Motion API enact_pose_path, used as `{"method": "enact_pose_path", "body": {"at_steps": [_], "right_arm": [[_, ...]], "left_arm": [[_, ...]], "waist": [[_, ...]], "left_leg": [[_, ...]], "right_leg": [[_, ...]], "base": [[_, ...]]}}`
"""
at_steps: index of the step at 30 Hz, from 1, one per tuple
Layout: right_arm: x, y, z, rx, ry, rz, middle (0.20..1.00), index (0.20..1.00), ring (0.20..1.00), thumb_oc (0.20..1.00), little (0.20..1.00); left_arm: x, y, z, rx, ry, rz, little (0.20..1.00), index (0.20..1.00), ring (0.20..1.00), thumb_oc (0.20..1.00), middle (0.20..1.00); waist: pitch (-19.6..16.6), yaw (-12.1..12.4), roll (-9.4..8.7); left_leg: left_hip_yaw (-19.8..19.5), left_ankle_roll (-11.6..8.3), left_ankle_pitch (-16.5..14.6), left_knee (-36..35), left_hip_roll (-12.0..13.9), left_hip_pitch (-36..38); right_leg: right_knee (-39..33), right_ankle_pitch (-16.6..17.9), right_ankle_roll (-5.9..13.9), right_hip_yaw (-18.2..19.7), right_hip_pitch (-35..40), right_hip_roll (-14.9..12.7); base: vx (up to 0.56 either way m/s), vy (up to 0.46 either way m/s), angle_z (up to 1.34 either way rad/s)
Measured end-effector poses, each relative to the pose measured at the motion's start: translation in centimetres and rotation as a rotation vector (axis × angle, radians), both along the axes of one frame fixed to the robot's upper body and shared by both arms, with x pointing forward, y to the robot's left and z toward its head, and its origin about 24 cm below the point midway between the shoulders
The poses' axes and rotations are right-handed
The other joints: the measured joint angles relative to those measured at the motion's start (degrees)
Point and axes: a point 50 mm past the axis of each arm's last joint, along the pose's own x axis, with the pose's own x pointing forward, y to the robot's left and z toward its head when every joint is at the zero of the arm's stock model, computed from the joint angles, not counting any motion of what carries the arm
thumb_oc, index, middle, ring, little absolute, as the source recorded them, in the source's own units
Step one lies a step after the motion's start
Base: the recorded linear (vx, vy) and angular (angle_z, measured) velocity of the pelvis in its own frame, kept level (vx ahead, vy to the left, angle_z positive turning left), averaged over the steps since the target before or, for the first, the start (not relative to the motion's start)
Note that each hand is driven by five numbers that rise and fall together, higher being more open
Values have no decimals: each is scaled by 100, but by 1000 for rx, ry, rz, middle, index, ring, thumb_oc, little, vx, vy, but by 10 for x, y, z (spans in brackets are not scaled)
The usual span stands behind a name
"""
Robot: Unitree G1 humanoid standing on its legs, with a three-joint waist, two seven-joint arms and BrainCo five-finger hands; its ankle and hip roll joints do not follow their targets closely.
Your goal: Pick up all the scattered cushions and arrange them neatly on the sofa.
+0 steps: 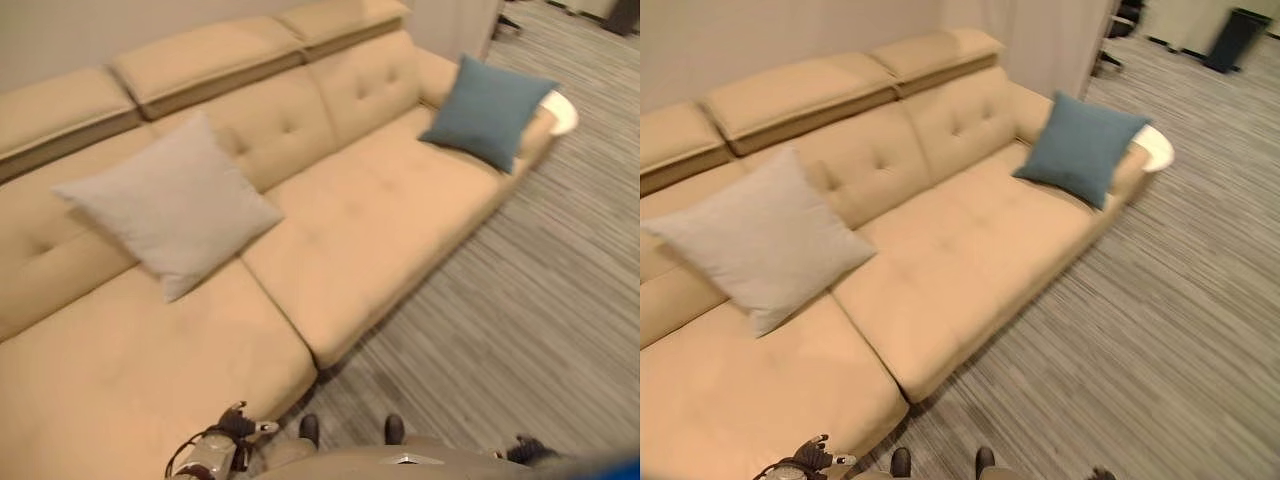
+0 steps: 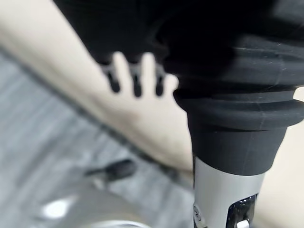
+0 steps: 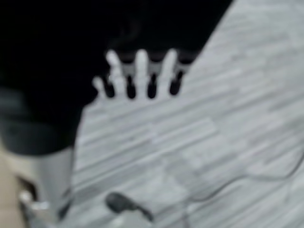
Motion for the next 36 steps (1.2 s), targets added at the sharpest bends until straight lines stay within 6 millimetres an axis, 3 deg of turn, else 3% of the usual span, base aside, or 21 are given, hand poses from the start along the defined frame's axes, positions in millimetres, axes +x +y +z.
{"method": "enact_pose_path", "body": {"at_steps": [1,2,3,10,13,14,16,17,18,20,22,26,27,28,29,31,33,34,36], "right_arm": [[-3,4,-2,12,7,1,1000,1000,1000,1000,1000],[-9,5,-3,13,27,-5,1000,1000,1000,1000,1000],[-15,4,-5,12,47,-11,1000,1000,1000,1000,1000],[-23,-2,-4,-4,63,-21,1000,1000,1000,1000,1000],[-17,-3,-3,1,36,-45,1000,1000,1000,1000,1000],[-11,-2,-2,7,13,-69,1000,1000,1000,1000,1000],[-8,-4,-1,2,5,-82,1000,1000,1000,1000,1000],[-5,-5,0,-4,-6,-93,1000,1000,1000,1000,1000],[-9,-12,1,-18,2,-125,1000,1000,1000,1000,1000],[-8,-15,3,-24,-5,-130,1000,1000,1000,1000,1000],[-14,-17,2,-31,18,-139,1000,1000,1000,1000,1000],[-19,-17,1,-34,40,-147,1000,1000,1000,1000,1000],[-30,-21,0,-43,67,-155,1000,1000,1000,1000,1000],[-34,-20,0,-43,74,-154,1000,1000,1000,1000,1000],[-41,-18,-2,-36,93,-158,1000,1000,1000,1000,1000],[-18,-18,2,-33,32,-134,1000,1000,1000,1000,1000],[-14,-10,0,-12,16,-109,1000,1000,1000,1000,1000],[-9,-5,-1,1,7,-104,1000,1000,1000,1000,1000],[-2,3,-1,18,-12,-74,1000,1000,1000,1000,1000]], "left_arm": [[0,3,1,9,-2,10,1000,1000,1000,1000,1000],[1,5,2,16,-7,9,1000,1000,1000,1000,1000],[2,7,3,26,-12,7,1000,1000,1000,1000,1000],[4,-2,0,8,-10,-4,1000,1000,1000,1000,1000],[9,-6,0,0,-19,-11,1000,1000,1000,1000,1000],[18,-7,2,0,-33,-18,1000,1000,1000,1000,1000],[20,-10,1,-5,-34,-15,1000,1000,1000,1000,1000],[22,-9,2,-6,-43,-9,1000,1000,1000,1000,1000],[23,-15,2,-17,-48,-28,1000,1000,1000,1000,1000],[21,-18,0,-24,-41,-29,1000,1000,1000,1000,1000],[18,-22,-1,-30,-32,-44,1000,1000,1000,1000,1000],[17,-23,-2,-33,-24,-39,1000,1000,1000,1000,1000],[3,-24,-6,-38,8,-25,1000,1000,1000,1000,1000],[5,-25,-6,-41,5,-30,1000,1000,1000,1000,1000],[8,-26,-5,-44,-4,-33,1000,1000,1000,1000,1000],[18,-30,-3,-51,-22,-43,1000,1000,1000,1000,1000],[26,-24,0,-33,-42,-46,1000,1000,1000,1000,1000],[29,-19,2,-20,-54,-48,1000,1000,1000,1000,1000],[38,-14,6,-7,-80,-51,1000,1000,1000,1000,1000]], "waist": [[38,-6,66],[61,-8,86],[61,-7,67],[94,-52,259],[92,-44,132],[169,-51,16],[205,-3,-74],[259,21,-146],[203,116,-147],[221,99,-32],[197,123,56],[221,276,149],[93,257,251],[36,230,239],[-42,150,175],[150,87,430],[157,2,368],[169,19,335],[90,-34,296]], "left_leg": [[18,67,-97,-21,26,51],[4,29,-110,-61,17,103],[17,25,-110,-59,2,107],[-25,-157,-100,108,218,105],[-438,-353,-107,1117,310,-389],[-568,-514,-22,1708,271,-740],[-851,-795,220,2155,260,-915],[-1145,-852,113,2801,200,-1266],[-1139,-745,-93,1891,-18,-1275],[-1117,-575,89,1229,-148,-1330],[-1264,-722,316,308,-240,-1238],[-1282,-621,542,272,-234,-1258],[-1316,-431,620,364,-223,-987],[-1273,0,570,292,-281,-820],[-1254,134,396,222,-374,-707],[-1108,261,487,11,-257,-323],[-1057,358,263,28,-377,-75],[-952,448,116,-58,-452,181],[-953,432,-191,-30,-473,392]], "right_leg": [[12,27,91,-522,153,-124],[85,16,159,-719,208,-189],[235,-41,251,-752,248,-213],[46,-222,148,-710,427,65],[-31,-321,4,-714,529,144],[-55,-356,-72,-695,535,82],[-179,-360,-136,-667,655,110],[-326,-332,-499,-458,858,166],[-465,-306,-505,-320,797,170],[-700,-274,-589,-284,1018,348],[-705,-317,-655,-135,1030,518],[-704,-430,-683,260,1145,707],[-614,-565,-558,364,1322,752],[-388,-777,-452,435,1305,695],[136,-1028,-273,460,1180,552],[2609,-1348,268,270,82,380],[3560,-1342,373,243,-416,56],[3791,-1386,343,67,-659,-246],[3191,-1355,380,-333,-911,-490]], "base": [[10,-52,-52],[9,-34,-26],[58,-104,0],[70,-151,-1],[0,-159,13],[63,-69,17],[199,-95,3],[275,-56,-39],[267,-18,-46],[341,5,-43],[242,16,-32],[351,98,-71],[169,65,-53],[297,142,-63],[286,140,-46],[285,125,-37],[239,42,-14],[302,-58,-27],[363,-121,-20]]}}
